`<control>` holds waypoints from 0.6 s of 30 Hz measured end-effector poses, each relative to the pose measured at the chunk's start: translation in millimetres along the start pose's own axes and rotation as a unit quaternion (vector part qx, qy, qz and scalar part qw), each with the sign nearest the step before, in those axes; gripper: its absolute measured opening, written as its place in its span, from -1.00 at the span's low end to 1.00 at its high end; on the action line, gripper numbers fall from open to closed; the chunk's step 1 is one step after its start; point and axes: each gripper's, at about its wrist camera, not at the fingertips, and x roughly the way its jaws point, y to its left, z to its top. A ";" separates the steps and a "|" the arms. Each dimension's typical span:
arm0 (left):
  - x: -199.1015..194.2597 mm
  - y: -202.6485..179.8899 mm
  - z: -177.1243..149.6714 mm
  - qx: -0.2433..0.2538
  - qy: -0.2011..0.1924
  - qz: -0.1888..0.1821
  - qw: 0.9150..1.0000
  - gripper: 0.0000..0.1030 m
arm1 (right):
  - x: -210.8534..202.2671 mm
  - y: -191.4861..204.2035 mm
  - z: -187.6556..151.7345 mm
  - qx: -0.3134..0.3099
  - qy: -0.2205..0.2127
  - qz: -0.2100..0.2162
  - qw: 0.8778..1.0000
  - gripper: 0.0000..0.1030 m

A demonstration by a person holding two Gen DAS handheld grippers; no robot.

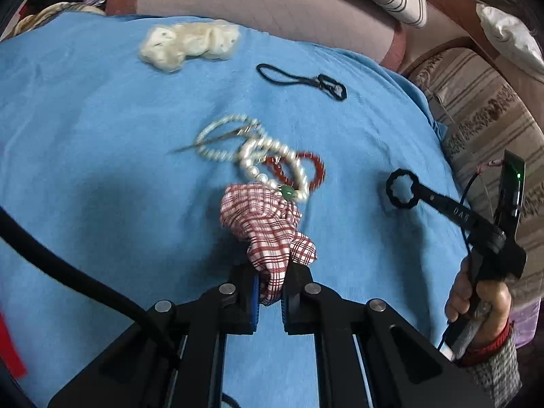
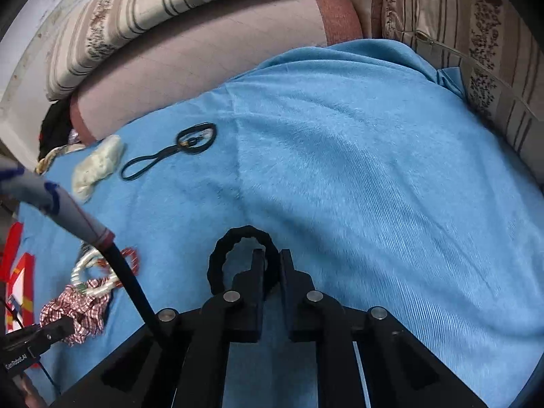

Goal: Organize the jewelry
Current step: 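Carry the gingham scrunchie and ridged hair tie into the tray and release both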

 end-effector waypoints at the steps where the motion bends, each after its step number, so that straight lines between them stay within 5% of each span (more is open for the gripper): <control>1: -7.5 2.1 -6.2 0.000 0.003 -0.002 1.000 -0.83 | -8.2 3.7 -6.4 -0.005 0.000 0.005 1.000 -0.82; 10: -85.7 45.1 -64.5 -0.028 -0.031 0.010 0.999 -0.83 | -54.4 57.4 -52.6 -0.042 0.008 0.068 0.997 -0.82; 18: -148.7 104.8 -95.9 -0.073 -0.085 0.039 0.993 -0.83 | -74.2 134.8 -61.2 -0.099 0.009 0.111 0.989 -0.82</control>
